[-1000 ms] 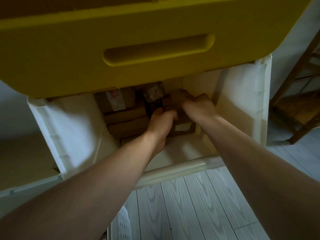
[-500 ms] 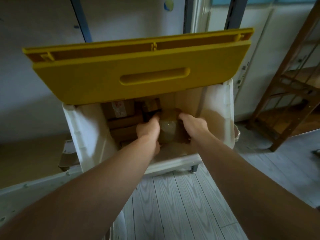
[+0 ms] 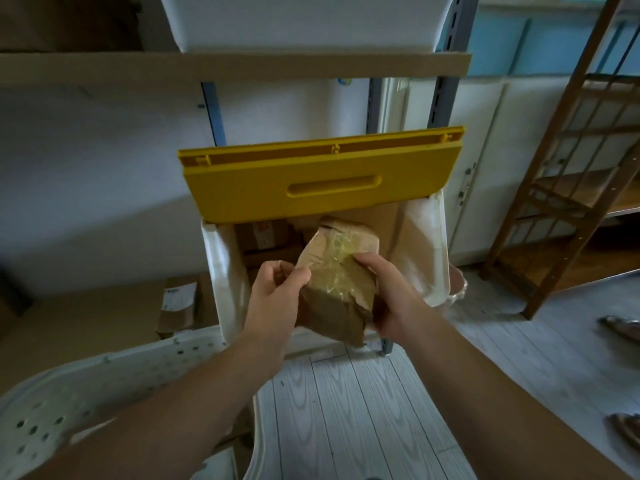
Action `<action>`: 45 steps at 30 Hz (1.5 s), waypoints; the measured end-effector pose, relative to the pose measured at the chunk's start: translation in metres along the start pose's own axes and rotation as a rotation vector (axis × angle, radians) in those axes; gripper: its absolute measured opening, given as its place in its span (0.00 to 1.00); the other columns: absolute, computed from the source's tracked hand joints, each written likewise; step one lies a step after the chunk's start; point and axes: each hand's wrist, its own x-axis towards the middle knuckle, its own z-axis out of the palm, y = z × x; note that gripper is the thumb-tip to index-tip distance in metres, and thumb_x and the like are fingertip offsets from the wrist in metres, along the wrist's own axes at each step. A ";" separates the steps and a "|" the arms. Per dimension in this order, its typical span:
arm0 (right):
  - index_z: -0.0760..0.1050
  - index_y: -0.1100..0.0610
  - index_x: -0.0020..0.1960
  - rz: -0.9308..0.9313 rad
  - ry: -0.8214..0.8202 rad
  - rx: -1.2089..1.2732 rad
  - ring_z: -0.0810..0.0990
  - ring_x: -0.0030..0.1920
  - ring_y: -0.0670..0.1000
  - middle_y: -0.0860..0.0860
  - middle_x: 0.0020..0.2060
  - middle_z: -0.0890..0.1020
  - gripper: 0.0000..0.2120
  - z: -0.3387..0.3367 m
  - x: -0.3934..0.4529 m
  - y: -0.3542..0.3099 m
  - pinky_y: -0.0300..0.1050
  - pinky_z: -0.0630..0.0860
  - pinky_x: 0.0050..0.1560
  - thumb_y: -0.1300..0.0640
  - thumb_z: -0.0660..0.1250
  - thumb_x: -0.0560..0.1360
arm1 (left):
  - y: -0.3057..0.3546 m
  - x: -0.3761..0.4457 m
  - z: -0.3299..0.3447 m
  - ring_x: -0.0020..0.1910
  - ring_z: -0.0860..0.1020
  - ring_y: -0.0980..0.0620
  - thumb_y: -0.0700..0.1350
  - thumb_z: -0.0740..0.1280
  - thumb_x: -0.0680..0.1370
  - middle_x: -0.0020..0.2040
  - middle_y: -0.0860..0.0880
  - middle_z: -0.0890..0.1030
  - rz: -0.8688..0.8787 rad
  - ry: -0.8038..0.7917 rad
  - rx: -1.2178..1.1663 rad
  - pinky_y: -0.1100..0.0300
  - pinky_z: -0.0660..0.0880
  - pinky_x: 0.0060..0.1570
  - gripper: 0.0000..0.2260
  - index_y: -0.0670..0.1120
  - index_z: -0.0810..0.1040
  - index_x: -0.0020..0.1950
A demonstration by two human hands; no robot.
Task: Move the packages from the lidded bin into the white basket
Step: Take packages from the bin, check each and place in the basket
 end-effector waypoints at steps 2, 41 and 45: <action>0.79 0.53 0.65 -0.014 -0.044 0.040 0.85 0.58 0.61 0.56 0.57 0.86 0.40 0.006 -0.012 0.007 0.63 0.79 0.62 0.43 0.82 0.55 | 0.001 -0.016 -0.019 0.52 0.78 0.47 0.47 0.70 0.79 0.53 0.46 0.78 0.062 -0.061 0.051 0.39 0.81 0.55 0.07 0.49 0.75 0.56; 0.72 0.57 0.68 -0.160 -0.648 -0.056 0.83 0.58 0.63 0.62 0.62 0.82 0.33 0.228 -0.044 0.077 0.60 0.81 0.56 0.47 0.76 0.66 | 0.045 -0.036 -0.239 0.38 0.85 0.47 0.50 0.71 0.73 0.42 0.50 0.87 0.231 0.192 -0.217 0.52 0.82 0.34 0.19 0.52 0.73 0.62; 0.73 0.56 0.68 -0.151 -0.661 -0.064 0.84 0.58 0.62 0.60 0.61 0.83 0.34 0.240 -0.035 0.077 0.58 0.81 0.54 0.47 0.76 0.65 | 0.043 -0.029 -0.247 0.38 0.85 0.47 0.50 0.71 0.73 0.42 0.50 0.86 0.228 0.218 -0.221 0.52 0.82 0.34 0.19 0.52 0.73 0.63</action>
